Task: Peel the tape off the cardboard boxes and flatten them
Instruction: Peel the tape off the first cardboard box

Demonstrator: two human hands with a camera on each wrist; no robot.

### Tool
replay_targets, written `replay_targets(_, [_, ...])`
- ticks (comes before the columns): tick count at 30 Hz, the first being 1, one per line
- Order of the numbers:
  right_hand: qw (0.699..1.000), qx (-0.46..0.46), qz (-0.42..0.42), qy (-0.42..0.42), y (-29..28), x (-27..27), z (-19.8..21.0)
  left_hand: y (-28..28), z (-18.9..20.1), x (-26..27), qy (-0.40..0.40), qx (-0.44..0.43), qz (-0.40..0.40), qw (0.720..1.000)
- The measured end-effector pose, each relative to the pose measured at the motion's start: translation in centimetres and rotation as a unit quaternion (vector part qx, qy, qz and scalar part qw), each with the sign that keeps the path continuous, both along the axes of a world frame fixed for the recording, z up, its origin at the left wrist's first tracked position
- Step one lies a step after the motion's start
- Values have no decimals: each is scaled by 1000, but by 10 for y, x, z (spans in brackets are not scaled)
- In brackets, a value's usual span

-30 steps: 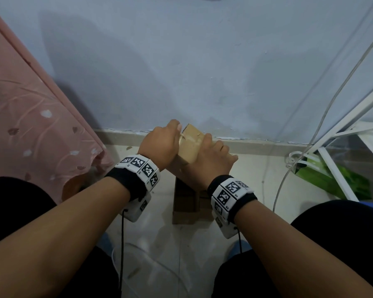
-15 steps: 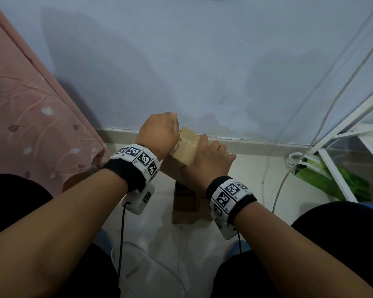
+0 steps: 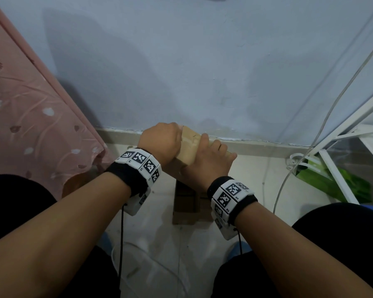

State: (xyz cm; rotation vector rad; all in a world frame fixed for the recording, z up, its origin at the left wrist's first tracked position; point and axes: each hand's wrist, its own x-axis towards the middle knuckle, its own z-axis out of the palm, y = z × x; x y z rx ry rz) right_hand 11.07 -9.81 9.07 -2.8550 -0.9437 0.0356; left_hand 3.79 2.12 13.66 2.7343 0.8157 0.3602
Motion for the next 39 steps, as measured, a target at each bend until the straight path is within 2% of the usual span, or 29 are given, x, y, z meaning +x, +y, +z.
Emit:
replay_targets(3, [1000,0,0,2,0,-1,0,-1,-3,-3,-45,-3,0,999])
replay_targets(12, [1000,-2,-8,1,-1,2,-1,10,-7,-1,28,33,23,999])
replay_targets(24, [999,2,-13,-35,-2,1,-3,3,-7,2,2,20,-14,1000])
replay_targets(30, [1000,-3,-2,-31,-1,-3,0,12,-1,5,11,-86,62,994])
replay_targets(36, [999,5,-1,-39,1,-5,-7,21,-3,6,-1,-182,80,980])
replay_targets(39, [998,-6,8,-57,1,-4,-7,22,-4,6,-25,-193,82,977])
